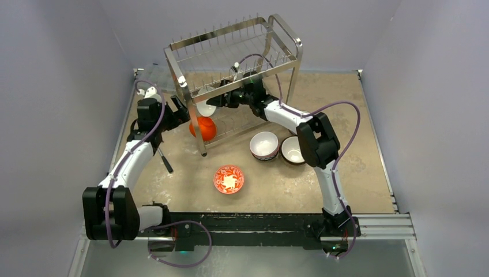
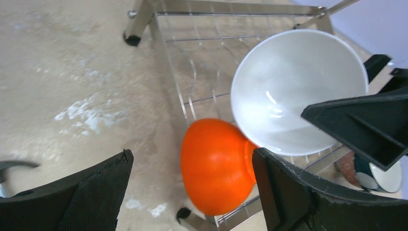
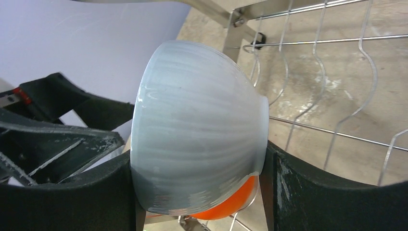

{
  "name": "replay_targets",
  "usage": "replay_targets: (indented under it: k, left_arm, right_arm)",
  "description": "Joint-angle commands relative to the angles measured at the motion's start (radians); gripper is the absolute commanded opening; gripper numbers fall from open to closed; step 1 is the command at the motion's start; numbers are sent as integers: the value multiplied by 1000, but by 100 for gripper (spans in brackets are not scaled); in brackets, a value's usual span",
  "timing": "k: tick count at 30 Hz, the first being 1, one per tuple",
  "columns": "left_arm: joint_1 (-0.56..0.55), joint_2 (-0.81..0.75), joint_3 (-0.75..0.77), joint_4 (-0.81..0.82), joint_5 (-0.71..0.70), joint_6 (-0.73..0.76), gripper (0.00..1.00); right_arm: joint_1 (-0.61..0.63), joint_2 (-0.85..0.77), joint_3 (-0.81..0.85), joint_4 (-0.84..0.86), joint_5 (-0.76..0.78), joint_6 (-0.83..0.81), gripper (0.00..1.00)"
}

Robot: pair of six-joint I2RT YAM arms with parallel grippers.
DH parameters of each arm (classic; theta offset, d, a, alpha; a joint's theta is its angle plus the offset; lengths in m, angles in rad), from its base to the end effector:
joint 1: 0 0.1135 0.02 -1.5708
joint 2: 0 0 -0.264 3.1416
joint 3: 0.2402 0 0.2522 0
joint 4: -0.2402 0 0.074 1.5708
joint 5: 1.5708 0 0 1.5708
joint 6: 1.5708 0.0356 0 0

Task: Load the bowls into the dish rack
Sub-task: Adjust the bowl, then place the bowl in the dish rack.

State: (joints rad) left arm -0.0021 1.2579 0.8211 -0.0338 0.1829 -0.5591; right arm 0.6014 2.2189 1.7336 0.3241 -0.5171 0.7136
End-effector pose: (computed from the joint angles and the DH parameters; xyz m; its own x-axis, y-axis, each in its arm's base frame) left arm 0.2832 -0.0071 0.2660 -0.4715 -0.5206 -0.7118 -0.1013 0.8338 -0.5427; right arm 0.4251 0.3130 0.2459 -0.6853 0.2198 -0.6943 -0.5894 0.3926 0.7061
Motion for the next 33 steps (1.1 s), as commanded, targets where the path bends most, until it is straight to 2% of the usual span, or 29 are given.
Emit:
replay_targets:
  k: [1,4,12,17,33]
  left_arm:
    - [2,-64,49,-111,-93,85,95]
    - [2,-90,44,-151,-77,149,99]
    - [2,-144,-11,-251,-65,224,99]
    - [2,-153,-40,-267,-76,214,99]
    - [2,-166,-36,-288,-152,209,99]
  right_arm:
    - [3,-19,81,-11,105,-60,0]
    - [7,-3,113,-28,151,-86,0]
    - [37,95,278,-167,298,-198,0]
    - [70,155,381,-267,410,-266,0]
    - [172,208,488,-386,699,-493,0]
